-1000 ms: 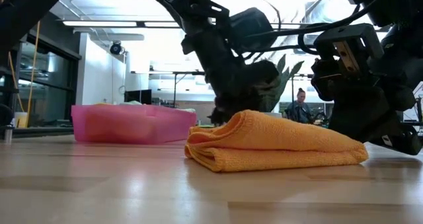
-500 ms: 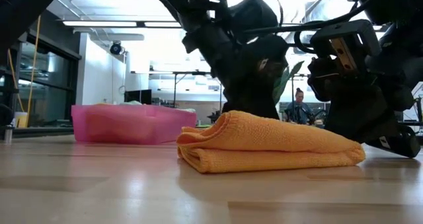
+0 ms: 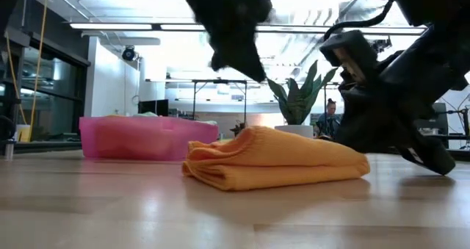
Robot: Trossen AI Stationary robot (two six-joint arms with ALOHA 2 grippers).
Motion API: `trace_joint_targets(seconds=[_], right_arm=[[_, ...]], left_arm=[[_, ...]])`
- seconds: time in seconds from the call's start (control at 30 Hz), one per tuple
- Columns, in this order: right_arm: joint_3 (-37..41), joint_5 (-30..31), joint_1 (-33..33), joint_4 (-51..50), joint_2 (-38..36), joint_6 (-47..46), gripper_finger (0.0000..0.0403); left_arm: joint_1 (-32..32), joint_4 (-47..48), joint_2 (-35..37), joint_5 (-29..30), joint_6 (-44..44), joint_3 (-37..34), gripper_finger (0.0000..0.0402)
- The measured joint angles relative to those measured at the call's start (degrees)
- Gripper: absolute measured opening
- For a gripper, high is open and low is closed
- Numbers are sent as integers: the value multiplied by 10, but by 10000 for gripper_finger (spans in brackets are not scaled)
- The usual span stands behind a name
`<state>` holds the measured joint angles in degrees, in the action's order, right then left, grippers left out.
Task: Fold microfiber towels
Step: Fold the orange microfiber towel, then put the folded orange microfiber towel into the pink bin
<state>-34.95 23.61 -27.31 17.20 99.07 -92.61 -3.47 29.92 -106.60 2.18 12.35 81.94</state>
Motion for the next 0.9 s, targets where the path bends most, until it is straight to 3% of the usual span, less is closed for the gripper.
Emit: trace_joint_targets(seconds=[0.17, 0.3, 0.43, 0.53, 0.67, 0.9], right_arm=[[0, 68, 3, 18, 1, -57, 0], [0, 35, 8, 48, 2, -49, 0], [0, 27, -1, 18, -16, -46, 0], [4, 19, -1, -43, -50, -38, 0], [3, 7, 10, -117, -105, 4, 0], [3, -80, 47, -208, -145, 61, 0]], left_arm=[[47, -124, 127, 54, 80, -154, 0], [102, -177, 203, 107, 164, -249, 0], [170, -214, 224, 161, 226, -296, 0], [205, -276, 193, 184, 260, -296, 0], [222, -348, 112, 170, 294, -274, 0], [224, -342, -38, 123, 324, -187, 0]])
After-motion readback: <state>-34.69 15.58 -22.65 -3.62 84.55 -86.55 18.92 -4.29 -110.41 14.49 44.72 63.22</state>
